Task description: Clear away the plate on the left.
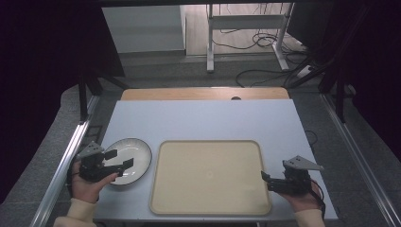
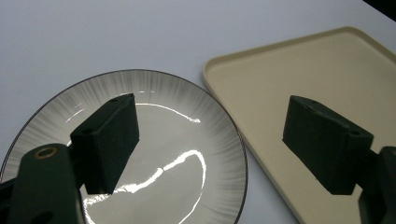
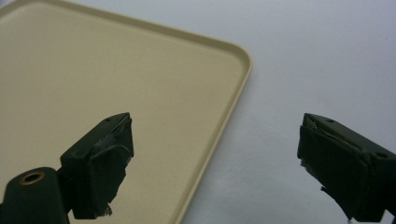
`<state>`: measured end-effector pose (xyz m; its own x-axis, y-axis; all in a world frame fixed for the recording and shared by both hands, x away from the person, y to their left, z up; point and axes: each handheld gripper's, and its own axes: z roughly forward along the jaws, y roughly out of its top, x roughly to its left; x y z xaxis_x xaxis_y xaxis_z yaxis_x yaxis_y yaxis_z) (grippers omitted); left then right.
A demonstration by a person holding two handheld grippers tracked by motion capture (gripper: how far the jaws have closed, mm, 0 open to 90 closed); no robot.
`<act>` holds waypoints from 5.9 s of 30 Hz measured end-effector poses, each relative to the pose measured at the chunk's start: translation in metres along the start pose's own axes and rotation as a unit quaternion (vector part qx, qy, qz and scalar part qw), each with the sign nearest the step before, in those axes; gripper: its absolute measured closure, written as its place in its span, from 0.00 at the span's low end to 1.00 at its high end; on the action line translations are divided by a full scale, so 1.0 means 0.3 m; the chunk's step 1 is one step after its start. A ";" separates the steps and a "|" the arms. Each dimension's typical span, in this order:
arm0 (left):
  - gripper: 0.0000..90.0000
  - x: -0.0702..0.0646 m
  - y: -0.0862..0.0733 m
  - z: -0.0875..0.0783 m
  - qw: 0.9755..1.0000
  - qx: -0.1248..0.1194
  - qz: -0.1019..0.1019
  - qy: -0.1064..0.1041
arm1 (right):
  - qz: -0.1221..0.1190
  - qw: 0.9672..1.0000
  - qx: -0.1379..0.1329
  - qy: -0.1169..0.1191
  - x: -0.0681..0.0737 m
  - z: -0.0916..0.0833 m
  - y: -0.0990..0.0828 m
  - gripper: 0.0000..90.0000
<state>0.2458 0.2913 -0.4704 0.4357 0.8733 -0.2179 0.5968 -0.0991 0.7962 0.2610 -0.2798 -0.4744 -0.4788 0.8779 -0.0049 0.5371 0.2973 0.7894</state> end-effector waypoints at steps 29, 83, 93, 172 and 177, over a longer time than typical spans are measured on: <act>0.23 0.012 0.016 0.013 1.000 0.006 -0.006 0.002 | -0.017 1.000 -0.014 0.001 0.006 0.010 0.006 0.17; 0.27 0.249 0.033 0.079 0.995 0.037 -0.062 0.069 | -0.017 1.000 0.014 -0.009 -0.011 0.021 -0.020 0.18; 0.28 0.324 0.013 0.076 0.992 0.049 -0.079 0.087 | -0.018 1.000 0.019 -0.011 -0.014 0.027 -0.022 0.18; 0.88 0.392 -0.054 0.091 0.983 0.089 -0.160 0.019 | -0.025 0.999 0.028 -0.021 -0.021 0.031 -0.027 0.19; 0.90 0.394 -0.054 0.079 0.983 0.080 -0.165 0.010 | -0.026 0.999 0.027 -0.021 -0.024 0.032 -0.026 0.19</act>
<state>0.3036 0.3849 -0.5223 0.1887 0.8795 -0.4370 0.8024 0.1185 0.5849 0.2669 -0.2847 -0.4864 -0.4785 0.8751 -0.0716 0.5497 0.3622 0.7528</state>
